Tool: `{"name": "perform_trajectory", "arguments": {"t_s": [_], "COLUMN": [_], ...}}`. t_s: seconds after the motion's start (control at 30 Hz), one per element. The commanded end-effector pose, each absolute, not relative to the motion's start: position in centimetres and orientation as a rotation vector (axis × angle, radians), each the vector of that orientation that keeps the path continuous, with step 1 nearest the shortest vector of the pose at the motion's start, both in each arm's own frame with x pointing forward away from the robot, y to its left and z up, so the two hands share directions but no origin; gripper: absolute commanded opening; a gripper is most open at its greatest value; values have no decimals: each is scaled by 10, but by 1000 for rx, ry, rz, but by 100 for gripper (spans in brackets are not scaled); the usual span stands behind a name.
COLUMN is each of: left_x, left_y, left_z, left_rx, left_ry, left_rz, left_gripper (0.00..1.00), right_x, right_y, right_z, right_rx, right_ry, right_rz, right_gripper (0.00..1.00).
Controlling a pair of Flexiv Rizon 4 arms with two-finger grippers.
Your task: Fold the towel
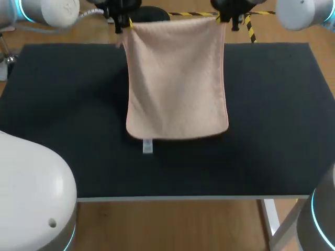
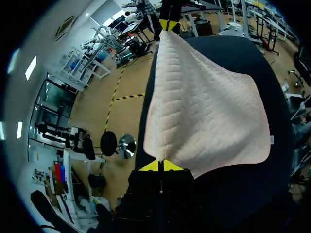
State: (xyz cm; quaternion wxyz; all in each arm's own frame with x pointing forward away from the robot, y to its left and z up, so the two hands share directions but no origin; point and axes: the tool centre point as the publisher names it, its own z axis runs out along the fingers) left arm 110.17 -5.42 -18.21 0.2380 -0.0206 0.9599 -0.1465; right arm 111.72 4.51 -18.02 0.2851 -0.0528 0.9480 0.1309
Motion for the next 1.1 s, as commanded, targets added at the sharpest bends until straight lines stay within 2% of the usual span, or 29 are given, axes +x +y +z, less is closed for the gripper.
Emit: {"name": "perform_trajectory", "arguments": {"t_s": [0.03,0.33,0.7,0.9,1.1], "left_x": [1100,1137,1176,1165,1118], "left_y": [-40,-49,-47,-52,-55], "left_z": [-122,-54,5,-17,-64], "left_rx": [-68,-32,-84,-72,-93], "left_ry": [2624,2486,2330,2344,2409], "left_rz": [-316,-257,-267,-299,-293], "left_gripper": [0,0,0,0,0], "right_x": [1114,1152,1197,1197,1168], "right_y": [38,56,76,78,74], "right_z": [-127,-58,-13,-21,-62], "right_rx": [-161,-206,-228,-264,-301], "right_ry": [2516,2357,2253,2254,2309], "right_rz": [297,282,271,250,236], "right_gripper": [0,0,0,0,0]}}
